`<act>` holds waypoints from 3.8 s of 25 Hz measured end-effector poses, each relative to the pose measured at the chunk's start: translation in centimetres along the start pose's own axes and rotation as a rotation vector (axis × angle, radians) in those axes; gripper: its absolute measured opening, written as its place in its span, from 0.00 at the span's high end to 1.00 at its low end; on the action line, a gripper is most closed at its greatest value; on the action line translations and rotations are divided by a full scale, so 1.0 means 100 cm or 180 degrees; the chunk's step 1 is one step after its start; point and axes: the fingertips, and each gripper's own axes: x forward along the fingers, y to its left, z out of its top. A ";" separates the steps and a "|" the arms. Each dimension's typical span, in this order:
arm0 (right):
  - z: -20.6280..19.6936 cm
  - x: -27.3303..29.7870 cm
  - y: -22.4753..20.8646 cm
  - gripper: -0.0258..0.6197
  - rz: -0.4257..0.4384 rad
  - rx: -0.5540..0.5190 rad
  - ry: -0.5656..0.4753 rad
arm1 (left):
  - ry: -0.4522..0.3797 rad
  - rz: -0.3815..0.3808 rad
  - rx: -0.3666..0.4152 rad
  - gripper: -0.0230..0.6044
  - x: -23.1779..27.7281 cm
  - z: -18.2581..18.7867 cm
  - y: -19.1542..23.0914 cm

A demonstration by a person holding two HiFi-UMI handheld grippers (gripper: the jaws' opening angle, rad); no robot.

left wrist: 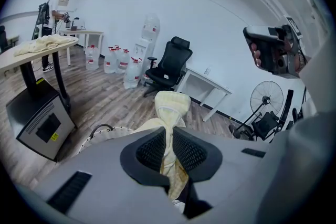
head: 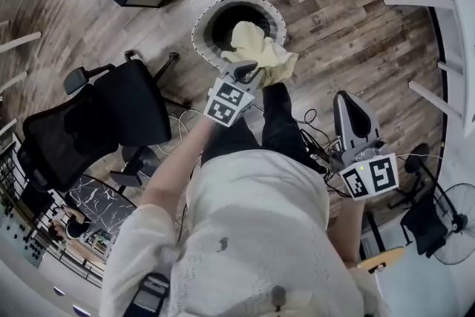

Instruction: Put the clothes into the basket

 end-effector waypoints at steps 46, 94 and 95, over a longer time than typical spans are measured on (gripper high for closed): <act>-0.058 0.009 0.012 0.95 0.0039 0.0086 0.0326 | 0.1384 0.0705 -0.1137 0.88 0.061 -0.196 0.105; -0.078 0.037 0.033 0.95 0.0255 0.0151 0.0392 | 0.0556 0.0372 -0.1082 0.93 0.050 -0.142 0.096; -0.077 0.039 0.036 0.95 0.0283 0.0168 0.0381 | 0.0489 0.0366 -0.1071 0.93 0.045 -0.135 0.094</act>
